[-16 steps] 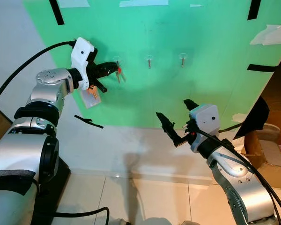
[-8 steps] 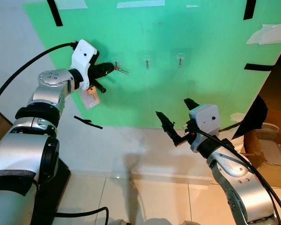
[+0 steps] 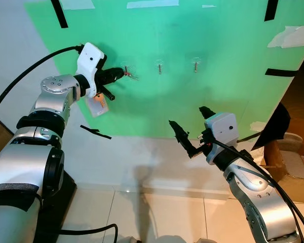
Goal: Hang keys on a hook
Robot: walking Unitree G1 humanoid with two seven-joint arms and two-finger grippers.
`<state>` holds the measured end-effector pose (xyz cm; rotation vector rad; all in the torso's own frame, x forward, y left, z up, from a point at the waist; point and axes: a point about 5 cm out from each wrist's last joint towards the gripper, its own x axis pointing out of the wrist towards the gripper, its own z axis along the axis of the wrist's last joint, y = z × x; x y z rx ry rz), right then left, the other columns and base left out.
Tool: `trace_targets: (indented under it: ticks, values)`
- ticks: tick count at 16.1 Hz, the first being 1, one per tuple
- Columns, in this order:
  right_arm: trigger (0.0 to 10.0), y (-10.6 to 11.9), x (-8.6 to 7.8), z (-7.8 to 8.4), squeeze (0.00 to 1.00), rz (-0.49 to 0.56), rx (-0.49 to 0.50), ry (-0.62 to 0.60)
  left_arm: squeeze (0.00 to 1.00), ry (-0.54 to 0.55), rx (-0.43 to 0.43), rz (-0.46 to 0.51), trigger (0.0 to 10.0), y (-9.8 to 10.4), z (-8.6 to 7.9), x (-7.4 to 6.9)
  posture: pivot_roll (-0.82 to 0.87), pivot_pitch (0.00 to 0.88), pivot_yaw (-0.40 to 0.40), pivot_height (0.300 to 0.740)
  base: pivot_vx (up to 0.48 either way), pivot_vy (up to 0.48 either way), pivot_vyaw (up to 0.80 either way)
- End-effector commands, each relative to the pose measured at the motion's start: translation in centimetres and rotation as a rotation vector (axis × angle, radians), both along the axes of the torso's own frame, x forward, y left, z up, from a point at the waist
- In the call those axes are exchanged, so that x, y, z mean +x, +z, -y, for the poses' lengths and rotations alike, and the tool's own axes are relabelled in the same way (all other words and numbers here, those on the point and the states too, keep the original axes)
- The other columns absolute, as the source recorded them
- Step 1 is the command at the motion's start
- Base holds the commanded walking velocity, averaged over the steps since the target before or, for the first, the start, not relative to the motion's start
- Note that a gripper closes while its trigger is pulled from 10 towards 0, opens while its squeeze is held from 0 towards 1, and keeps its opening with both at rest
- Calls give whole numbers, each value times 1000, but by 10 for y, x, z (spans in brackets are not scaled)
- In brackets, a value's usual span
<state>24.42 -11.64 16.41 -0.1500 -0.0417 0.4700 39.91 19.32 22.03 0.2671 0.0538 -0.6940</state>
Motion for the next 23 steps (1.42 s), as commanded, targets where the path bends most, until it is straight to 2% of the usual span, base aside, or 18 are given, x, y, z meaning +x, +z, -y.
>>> trace_targets:
  ticks: [1, 7, 12, 13, 14, 15, 23]
  values:
    - [10000, 1, 2, -3, 0, 11, -1, 9, 0, 2, -23, 12, 10000, 4, -3, 0, -135, 0, 168, 732, 0, 0, 0]
    - [10000, 1, 2, -4, 0, 10, -1, 10, 0, -25, -25, 4, 10000, 3, -1, -1, -135, 0, 169, 732, 0, 0, 0]
    - [10000, 1, 2, -4, 0, 12, -1, 10, 0, -27, 35, -12, 10000, -2, -1, -2, -134, 0, 170, 732, 0, 0, 0]
    - [10000, 1, 2, -4, 0, 12, -1, 10, 271, -29, 21, -23, 10000, -2, -1, -1, -135, 0, 170, 732, 0, 0, 0]
    - [10000, 1, 3, -4, 0, 12, -1, 10, 902, -29, 17, -25, 10000, -2, 0, -1, -135, 0, 170, 732, 0, 0, 0]
    - [10000, 1, 3, -4, 0, 12, 0, 11, 1000, -33, 8, -28, 10000, -1, 0, -1, -135, 0, 170, 732, 0, 0, 0]
    - [10000, 1, 3, -4, 0, 14, 0, 12, 1000, -45, 2, -32, 10000, 3, -3, -2, -134, 0, 171, 732, 0, 0, 0]
